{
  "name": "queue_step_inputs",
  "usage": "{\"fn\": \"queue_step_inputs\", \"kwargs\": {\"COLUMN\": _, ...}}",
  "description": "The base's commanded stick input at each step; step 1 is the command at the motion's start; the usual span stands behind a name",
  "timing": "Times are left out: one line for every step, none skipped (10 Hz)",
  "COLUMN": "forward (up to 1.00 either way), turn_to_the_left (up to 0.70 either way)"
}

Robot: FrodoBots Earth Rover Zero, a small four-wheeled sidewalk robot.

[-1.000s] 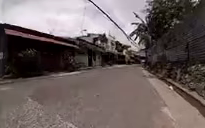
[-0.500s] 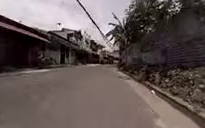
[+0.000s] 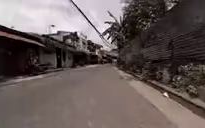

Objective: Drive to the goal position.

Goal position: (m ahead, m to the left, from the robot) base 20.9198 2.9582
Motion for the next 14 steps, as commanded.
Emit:
{"fn": "queue_step_inputs", "kwargs": {"forward": 1.00, "turn_to_the_left": 0.00}}
{"fn": "queue_step_inputs", "kwargs": {"forward": 1.00, "turn_to_the_left": 0.00}}
{"fn": "queue_step_inputs", "kwargs": {"forward": 1.00, "turn_to_the_left": 0.00}}
{"fn": "queue_step_inputs", "kwargs": {"forward": 1.00, "turn_to_the_left": 0.00}}
{"fn": "queue_step_inputs", "kwargs": {"forward": 1.00, "turn_to_the_left": 0.00}}
{"fn": "queue_step_inputs", "kwargs": {"forward": 1.00, "turn_to_the_left": 0.00}}
{"fn": "queue_step_inputs", "kwargs": {"forward": 1.00, "turn_to_the_left": 0.00}}
{"fn": "queue_step_inputs", "kwargs": {"forward": 1.00, "turn_to_the_left": 0.00}}
{"fn": "queue_step_inputs", "kwargs": {"forward": 1.00, "turn_to_the_left": 0.00}}
{"fn": "queue_step_inputs", "kwargs": {"forward": 1.00, "turn_to_the_left": 0.00}}
{"fn": "queue_step_inputs", "kwargs": {"forward": 1.00, "turn_to_the_left": 0.00}}
{"fn": "queue_step_inputs", "kwargs": {"forward": 1.00, "turn_to_the_left": 0.00}}
{"fn": "queue_step_inputs", "kwargs": {"forward": 1.00, "turn_to_the_left": 0.00}}
{"fn": "queue_step_inputs", "kwargs": {"forward": 1.00, "turn_to_the_left": 0.00}}
